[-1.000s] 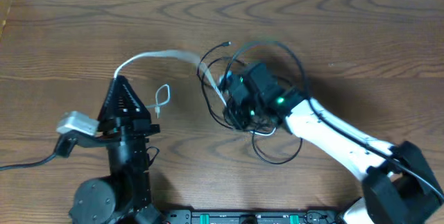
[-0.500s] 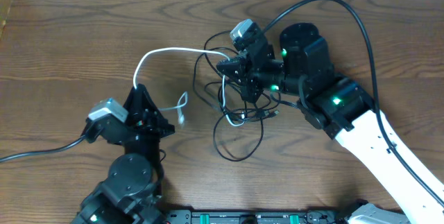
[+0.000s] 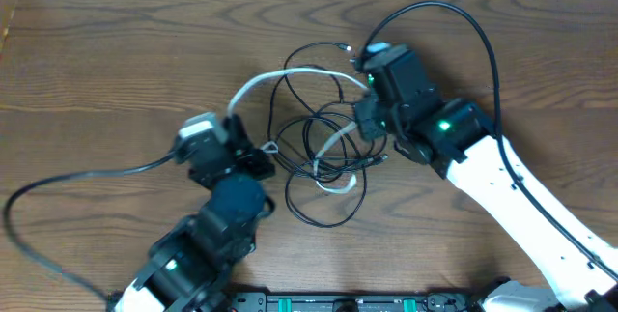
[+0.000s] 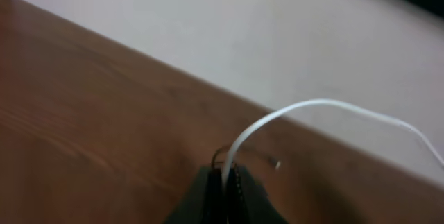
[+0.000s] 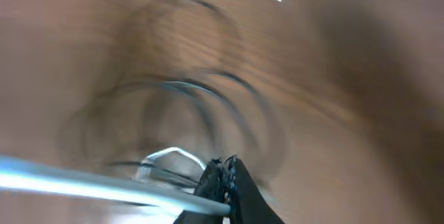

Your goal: Untangle cables

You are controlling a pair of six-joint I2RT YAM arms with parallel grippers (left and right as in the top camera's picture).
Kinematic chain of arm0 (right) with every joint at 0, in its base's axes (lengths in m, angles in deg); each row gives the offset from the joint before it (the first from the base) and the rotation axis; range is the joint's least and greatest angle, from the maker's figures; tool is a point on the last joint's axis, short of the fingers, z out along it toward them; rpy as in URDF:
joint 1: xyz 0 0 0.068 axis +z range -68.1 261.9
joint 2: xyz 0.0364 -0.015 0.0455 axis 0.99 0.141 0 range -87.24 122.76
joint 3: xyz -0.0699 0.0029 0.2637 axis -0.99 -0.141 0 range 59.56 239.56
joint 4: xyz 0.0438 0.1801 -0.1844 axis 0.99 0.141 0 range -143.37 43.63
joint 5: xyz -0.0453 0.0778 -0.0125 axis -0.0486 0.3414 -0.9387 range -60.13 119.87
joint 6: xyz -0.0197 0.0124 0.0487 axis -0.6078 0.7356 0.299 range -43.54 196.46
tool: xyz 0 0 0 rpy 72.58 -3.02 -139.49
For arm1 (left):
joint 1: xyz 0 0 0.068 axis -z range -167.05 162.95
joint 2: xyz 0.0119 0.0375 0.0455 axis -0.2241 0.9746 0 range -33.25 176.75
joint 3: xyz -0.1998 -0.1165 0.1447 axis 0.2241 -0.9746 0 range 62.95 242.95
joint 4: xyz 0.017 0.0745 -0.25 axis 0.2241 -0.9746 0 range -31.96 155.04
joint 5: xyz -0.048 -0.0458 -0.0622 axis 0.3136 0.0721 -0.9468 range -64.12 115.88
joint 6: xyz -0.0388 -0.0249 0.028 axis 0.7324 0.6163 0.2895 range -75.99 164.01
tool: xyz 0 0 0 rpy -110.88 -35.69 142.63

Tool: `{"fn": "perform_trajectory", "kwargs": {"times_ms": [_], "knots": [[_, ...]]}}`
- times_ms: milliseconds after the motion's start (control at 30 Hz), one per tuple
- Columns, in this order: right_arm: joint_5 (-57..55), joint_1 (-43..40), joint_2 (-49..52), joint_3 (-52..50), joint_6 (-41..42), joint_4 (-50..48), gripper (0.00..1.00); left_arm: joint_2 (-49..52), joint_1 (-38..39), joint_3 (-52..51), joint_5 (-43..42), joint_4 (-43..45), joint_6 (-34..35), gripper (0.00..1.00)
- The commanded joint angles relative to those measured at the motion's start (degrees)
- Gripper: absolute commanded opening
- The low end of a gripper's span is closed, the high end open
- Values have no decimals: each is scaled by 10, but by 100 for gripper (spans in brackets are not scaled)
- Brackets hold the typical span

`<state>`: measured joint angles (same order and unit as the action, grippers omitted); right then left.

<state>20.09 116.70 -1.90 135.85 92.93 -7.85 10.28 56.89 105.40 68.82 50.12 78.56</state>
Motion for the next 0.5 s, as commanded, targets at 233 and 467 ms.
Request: {"fn": "perform_trajectory", "kwargs": {"times_ms": [233,467], "knots": [[-107,-97,-61,52,58,-62,1,126,-2,3,-70,-2,55,9],[15,-155,-144,68,10,-130,1,160,-1,3,-70,1,97,8]]}}
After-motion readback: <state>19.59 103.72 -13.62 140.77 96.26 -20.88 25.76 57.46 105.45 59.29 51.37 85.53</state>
